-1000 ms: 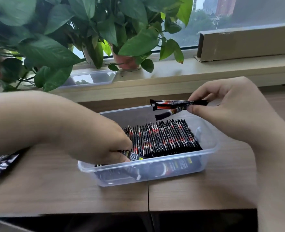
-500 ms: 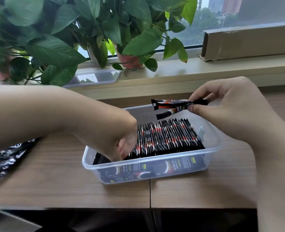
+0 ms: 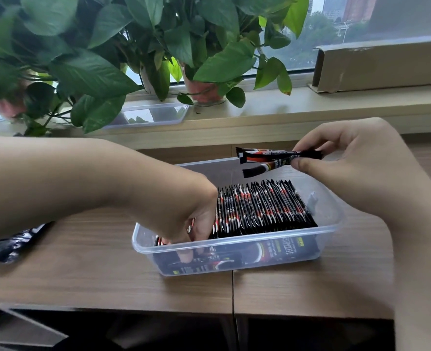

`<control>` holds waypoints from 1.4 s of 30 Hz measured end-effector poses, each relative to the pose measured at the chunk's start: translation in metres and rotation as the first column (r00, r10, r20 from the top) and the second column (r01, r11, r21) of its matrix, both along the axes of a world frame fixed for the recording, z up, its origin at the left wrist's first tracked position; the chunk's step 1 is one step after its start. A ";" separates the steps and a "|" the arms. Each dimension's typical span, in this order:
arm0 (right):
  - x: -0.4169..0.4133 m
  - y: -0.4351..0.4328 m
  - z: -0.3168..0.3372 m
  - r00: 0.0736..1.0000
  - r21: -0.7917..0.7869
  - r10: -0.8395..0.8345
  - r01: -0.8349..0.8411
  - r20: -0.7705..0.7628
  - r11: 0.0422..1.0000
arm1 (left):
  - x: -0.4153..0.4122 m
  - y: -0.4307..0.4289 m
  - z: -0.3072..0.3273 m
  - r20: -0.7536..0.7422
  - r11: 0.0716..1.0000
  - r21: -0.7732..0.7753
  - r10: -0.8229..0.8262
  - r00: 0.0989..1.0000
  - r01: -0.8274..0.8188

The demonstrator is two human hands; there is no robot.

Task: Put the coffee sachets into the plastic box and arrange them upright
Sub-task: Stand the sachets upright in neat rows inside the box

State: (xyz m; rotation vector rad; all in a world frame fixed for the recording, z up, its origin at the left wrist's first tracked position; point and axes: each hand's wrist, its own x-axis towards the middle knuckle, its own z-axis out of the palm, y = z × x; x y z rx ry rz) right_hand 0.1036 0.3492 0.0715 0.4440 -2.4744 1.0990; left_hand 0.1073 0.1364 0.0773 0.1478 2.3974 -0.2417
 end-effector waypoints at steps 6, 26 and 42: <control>0.000 -0.001 0.000 1.000 -0.010 0.008 -0.008 0.003 1.000 | 0.015 -0.004 0.031 0.096 0.990 0.080 -0.126 0.987 0.119; -0.007 0.000 -0.006 1.000 -0.036 0.006 -0.006 -0.007 0.999 | -0.008 0.013 0.000 -0.347 0.600 0.461 -0.556 0.755 0.654; -0.007 0.001 -0.005 0.999 -0.019 0.034 -0.035 -0.032 0.999 | -0.007 -0.018 0.001 -0.270 0.589 0.561 -0.533 0.802 0.581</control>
